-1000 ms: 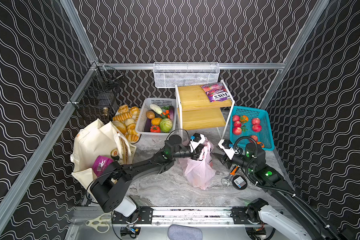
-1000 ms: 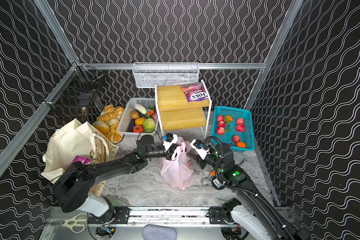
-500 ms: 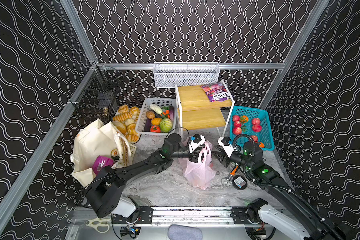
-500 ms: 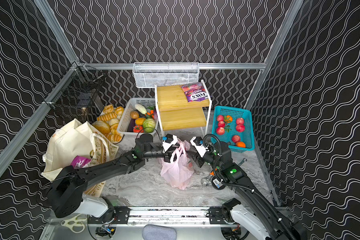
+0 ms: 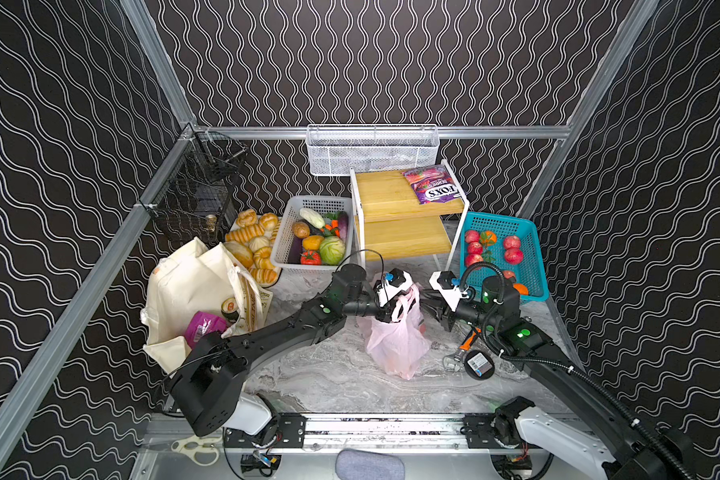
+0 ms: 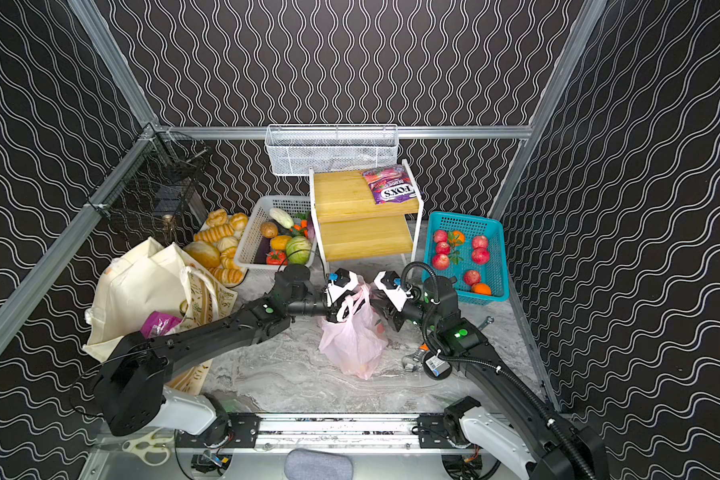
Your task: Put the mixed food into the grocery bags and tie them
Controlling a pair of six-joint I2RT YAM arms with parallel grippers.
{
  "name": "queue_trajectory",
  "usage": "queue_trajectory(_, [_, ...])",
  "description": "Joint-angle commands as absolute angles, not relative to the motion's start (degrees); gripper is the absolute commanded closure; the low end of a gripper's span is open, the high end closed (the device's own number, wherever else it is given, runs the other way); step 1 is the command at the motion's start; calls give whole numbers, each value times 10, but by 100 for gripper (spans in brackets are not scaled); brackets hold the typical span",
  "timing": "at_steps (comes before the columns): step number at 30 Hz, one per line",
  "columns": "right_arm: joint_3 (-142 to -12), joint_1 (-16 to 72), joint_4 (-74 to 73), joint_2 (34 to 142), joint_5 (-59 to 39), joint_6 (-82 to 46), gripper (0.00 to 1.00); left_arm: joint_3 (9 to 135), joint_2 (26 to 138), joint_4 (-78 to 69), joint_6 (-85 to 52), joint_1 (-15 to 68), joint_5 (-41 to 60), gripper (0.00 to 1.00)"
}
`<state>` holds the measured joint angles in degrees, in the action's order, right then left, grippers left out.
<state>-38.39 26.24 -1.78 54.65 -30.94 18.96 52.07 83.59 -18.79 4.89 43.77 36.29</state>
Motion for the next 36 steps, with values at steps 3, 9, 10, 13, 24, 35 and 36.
queue_trajectory(3, [-386,264,-46,543,-361,183,65,532,850,-200,52,437,375,89])
queue_trajectory(9, [-369,263,-100,551,-379,157,62,534,863,-234,33,437,392,91])
queue_trajectory(10, [-371,264,-100,556,-382,159,59,535,866,-234,33,437,396,91])
queue_trajectory(13, [-375,264,-99,568,-389,159,57,539,869,-233,31,437,404,92])
queue_trajectory(24, [-368,264,-69,550,-330,156,95,513,844,-246,28,430,363,82])
queue_trajectory(35, [-352,263,-53,517,-250,146,100,501,816,-222,34,422,333,64])
queue_trajectory(36, [-352,263,-55,519,-250,142,100,501,814,-220,34,421,332,64])
